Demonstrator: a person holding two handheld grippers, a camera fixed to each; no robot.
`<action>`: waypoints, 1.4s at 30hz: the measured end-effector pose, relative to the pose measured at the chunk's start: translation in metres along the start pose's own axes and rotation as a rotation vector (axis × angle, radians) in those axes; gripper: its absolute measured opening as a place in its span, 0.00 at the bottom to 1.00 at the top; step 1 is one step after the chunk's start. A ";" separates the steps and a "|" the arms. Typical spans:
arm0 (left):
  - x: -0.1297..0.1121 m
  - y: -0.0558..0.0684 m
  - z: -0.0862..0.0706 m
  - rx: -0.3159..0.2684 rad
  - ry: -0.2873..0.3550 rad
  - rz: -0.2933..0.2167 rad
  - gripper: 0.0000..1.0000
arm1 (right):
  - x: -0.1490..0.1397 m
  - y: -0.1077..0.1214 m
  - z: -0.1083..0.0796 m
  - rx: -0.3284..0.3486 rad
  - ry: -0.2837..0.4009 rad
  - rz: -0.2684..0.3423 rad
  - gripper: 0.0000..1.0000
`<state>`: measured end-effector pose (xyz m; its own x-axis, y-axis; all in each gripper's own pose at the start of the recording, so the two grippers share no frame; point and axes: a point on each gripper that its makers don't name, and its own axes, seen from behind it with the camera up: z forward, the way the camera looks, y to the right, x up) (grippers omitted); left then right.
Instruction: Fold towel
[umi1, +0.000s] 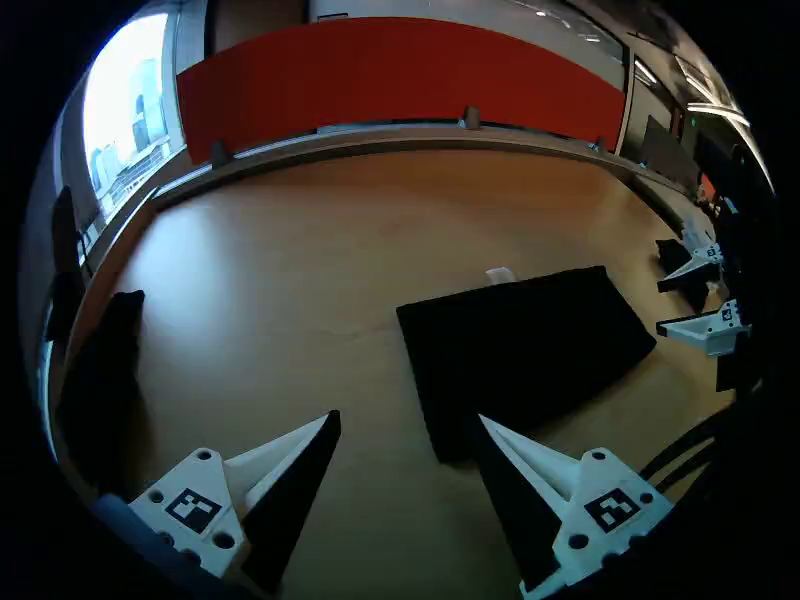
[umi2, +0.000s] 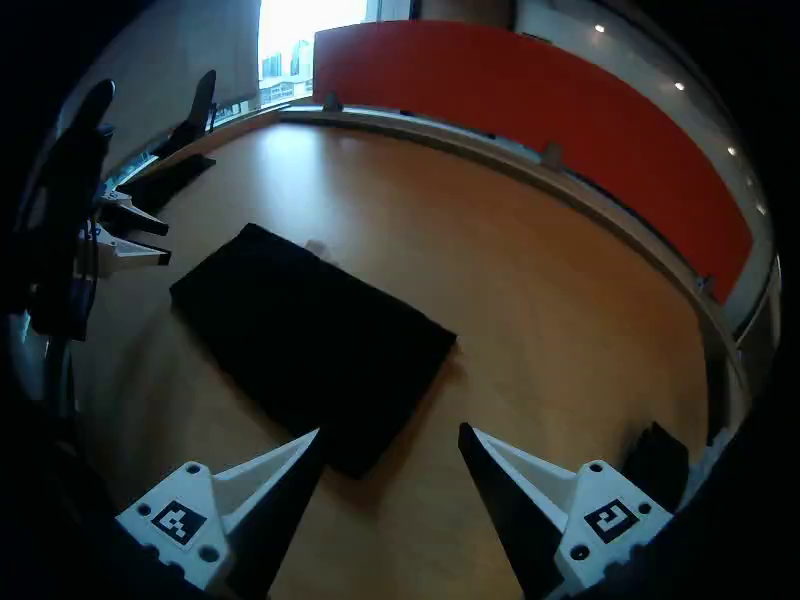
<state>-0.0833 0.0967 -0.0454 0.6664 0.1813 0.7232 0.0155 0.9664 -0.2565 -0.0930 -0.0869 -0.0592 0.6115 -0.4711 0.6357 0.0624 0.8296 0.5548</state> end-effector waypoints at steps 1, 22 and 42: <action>-0.002 -0.001 -0.002 0.006 -0.001 -0.008 0.91 | 0.000 -0.001 0.001 0.003 -0.001 -0.002 0.98; -0.037 -0.031 -0.049 0.092 -0.017 -0.125 0.91 | -0.008 -0.020 0.007 0.074 -0.036 -0.101 0.97; -0.067 -0.039 -0.070 0.121 -0.041 -0.163 0.91 | -0.038 -0.024 0.008 0.140 -0.114 -0.129 0.55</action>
<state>-0.0766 0.0341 -0.1288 0.6314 0.0253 0.7751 0.0294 0.9980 -0.0565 -0.1244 -0.0908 -0.0923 0.5121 -0.6079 0.6069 0.0189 0.7143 0.6996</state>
